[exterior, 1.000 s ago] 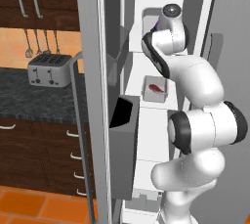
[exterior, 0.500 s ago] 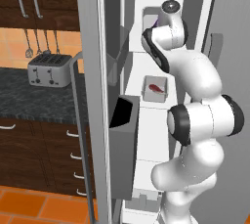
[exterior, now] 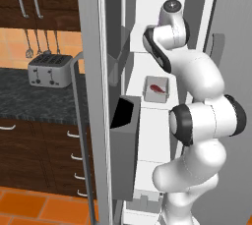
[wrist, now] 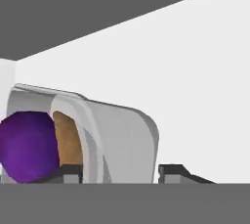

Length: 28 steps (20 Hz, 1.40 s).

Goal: Take the meat container that has the steak and place it on the second highest rack of the freezer. Then take the vegetable container that has the eggplant and sweet potato and place it on the highest rack of the freezer.

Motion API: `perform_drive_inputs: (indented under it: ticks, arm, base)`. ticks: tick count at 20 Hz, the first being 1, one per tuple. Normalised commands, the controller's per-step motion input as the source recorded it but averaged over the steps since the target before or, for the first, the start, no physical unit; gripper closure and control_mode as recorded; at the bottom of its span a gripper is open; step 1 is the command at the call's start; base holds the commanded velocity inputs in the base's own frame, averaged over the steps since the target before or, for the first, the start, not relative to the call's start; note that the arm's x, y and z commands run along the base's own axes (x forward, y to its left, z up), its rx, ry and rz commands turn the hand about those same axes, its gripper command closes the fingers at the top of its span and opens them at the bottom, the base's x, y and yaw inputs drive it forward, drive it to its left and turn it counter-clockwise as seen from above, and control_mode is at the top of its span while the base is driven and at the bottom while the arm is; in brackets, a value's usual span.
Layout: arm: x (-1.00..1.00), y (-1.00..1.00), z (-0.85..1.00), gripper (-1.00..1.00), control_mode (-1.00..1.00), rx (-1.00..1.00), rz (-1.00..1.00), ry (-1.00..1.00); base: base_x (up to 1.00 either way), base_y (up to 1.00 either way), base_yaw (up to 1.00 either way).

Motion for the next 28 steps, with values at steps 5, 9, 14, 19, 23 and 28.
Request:
perform_drive_inputs:
  ticks: [5,9,14,19,23,28]
  arm:
    - [-0.08,0.0,0.0,-1.0,-1.0,0.0,0.0,0.0]
    - [-0.59,0.01,-0.09,-1.0,-1.0,0.0,0.0,-0.2]
    - [-0.66,0.13,-0.2,-1.0,-1.0,0.0,0.0,-0.29]
    - [-0.92,0.17,0.18,-1.0,-1.0,0.0,0.0,-0.36]
    - [-0.77,0.23,0.42,-1.0,-1.0,0.0,0.07,0.13]
    - [-0.88,0.42,0.13,-1.0,-1.0,-0.01,0.2,0.19]
  base:
    - [0.0,0.0,0.0]
    - [0.0,0.0,0.0]
    - [0.0,0.0,0.0]
    - [0.0,0.0,0.0]
    - [0.0,0.0,0.0]
    - [0.0,0.0,0.0]
